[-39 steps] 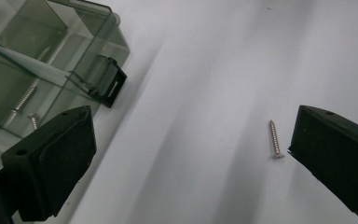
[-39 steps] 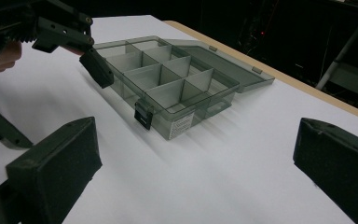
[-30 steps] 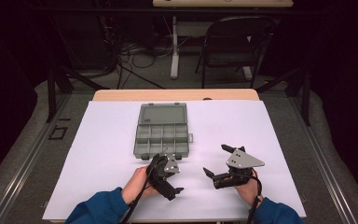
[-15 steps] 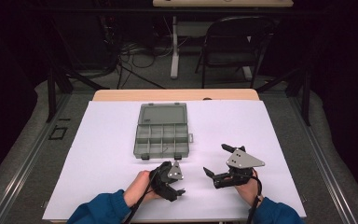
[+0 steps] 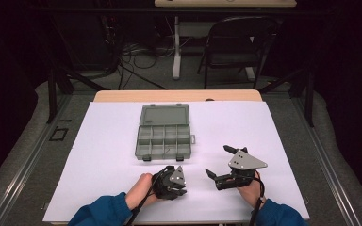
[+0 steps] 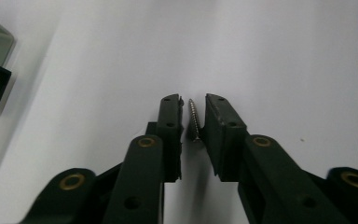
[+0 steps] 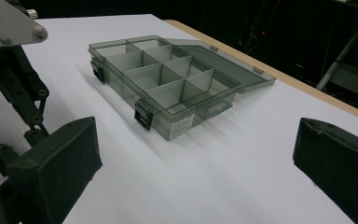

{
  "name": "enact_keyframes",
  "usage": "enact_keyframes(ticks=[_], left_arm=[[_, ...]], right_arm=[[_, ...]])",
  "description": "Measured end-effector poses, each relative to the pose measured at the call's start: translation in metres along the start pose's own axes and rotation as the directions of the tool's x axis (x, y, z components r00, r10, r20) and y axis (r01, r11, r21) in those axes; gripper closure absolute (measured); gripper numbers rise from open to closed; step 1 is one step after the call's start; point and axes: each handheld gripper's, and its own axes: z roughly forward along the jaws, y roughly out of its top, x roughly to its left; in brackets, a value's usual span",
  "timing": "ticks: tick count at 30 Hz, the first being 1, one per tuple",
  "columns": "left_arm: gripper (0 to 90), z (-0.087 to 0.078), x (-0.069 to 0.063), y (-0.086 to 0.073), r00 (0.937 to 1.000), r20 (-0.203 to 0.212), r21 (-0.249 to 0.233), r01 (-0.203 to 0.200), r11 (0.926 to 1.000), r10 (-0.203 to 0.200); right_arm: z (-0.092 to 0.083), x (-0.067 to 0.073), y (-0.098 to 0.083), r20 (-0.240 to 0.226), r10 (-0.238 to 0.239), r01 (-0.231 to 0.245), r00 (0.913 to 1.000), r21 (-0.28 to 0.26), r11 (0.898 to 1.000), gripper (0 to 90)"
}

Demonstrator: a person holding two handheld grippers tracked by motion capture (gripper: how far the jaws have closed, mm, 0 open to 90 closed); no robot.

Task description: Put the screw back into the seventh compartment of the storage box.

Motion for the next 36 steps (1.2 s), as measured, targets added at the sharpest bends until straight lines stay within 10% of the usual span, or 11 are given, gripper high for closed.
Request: enact_keyframes(ticks=[36], left_arm=[[87.6, -0.013, 0.002, 0.002, 0.9999, -0.017, -0.041, 0.000, 0.9991, -0.001]], right_arm=[[-0.001, 0.001, 0.001, 0.014, 0.015, -0.015, 0.9998, -0.043, 0.999, 0.0]])
